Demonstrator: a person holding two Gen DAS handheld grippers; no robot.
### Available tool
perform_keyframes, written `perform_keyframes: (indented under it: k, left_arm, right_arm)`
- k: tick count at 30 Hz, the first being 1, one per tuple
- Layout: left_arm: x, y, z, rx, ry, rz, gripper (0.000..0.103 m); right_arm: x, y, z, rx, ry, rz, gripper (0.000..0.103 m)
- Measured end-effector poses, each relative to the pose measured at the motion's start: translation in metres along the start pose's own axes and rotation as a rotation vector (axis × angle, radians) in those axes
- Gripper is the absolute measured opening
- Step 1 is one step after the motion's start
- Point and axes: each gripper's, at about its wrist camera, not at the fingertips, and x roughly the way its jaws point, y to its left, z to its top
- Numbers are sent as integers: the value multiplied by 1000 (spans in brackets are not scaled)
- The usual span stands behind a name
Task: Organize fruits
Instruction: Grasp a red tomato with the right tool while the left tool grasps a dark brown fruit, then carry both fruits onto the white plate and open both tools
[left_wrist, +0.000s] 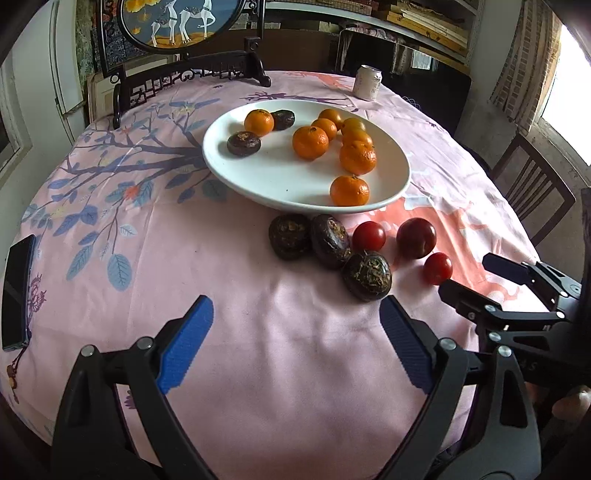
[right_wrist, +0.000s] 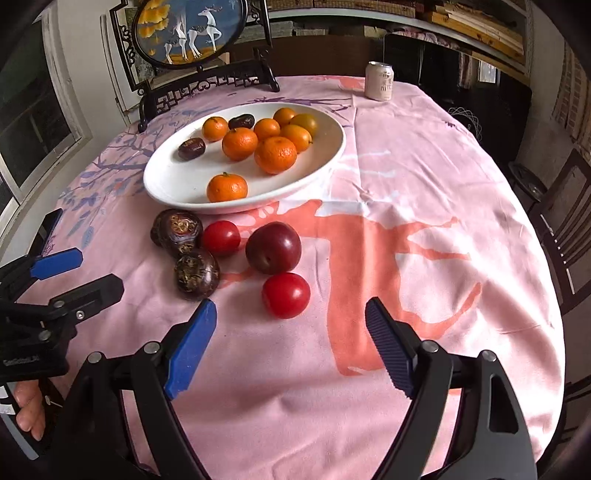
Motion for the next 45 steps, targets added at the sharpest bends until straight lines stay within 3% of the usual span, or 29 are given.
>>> perform_keyframes:
  k: [3, 4, 6, 9, 20, 23, 24, 29, 31, 45]
  left_arm:
    - [3, -2, 0, -1, 11, -3, 93]
    - [5, -3, 0, 0, 16, -3, 93]
    - [9, -6, -1, 0, 27, -6, 93]
    - [16, -10, 0, -10, 45, -15, 93]
    - [45, -49, 5, 5, 71, 16, 87]
    - [57, -55, 8, 0, 92, 34, 74]
    - [61, -56, 8, -2, 105, 41, 65]
    - [66, -62, 12, 7, 78, 82, 56]
    - [63, -63, 11, 10, 78, 63, 42]
    - [2, -18, 2, -40, 9, -12, 42]
  right_arm:
    - [17, -3, 0, 2, 14, 10, 80]
    - [23, -4, 0, 4, 24, 14, 63]
    - [27, -2, 1, -13, 16, -6, 48]
    - [25, -3, 3, -9, 20, 38, 34]
    - [-24, -30, -11, 45, -62, 10, 34]
    - [-27, -32, -14, 46, -63, 23, 34]
    - [-28, -32, -15, 44, -64, 27, 34]
    - [-29, -28, -18, 34, -60, 51, 33]
    - [-30, -26, -18, 31, -60, 55, 33]
    - [-33, 4, -6, 7, -63, 64, 34]
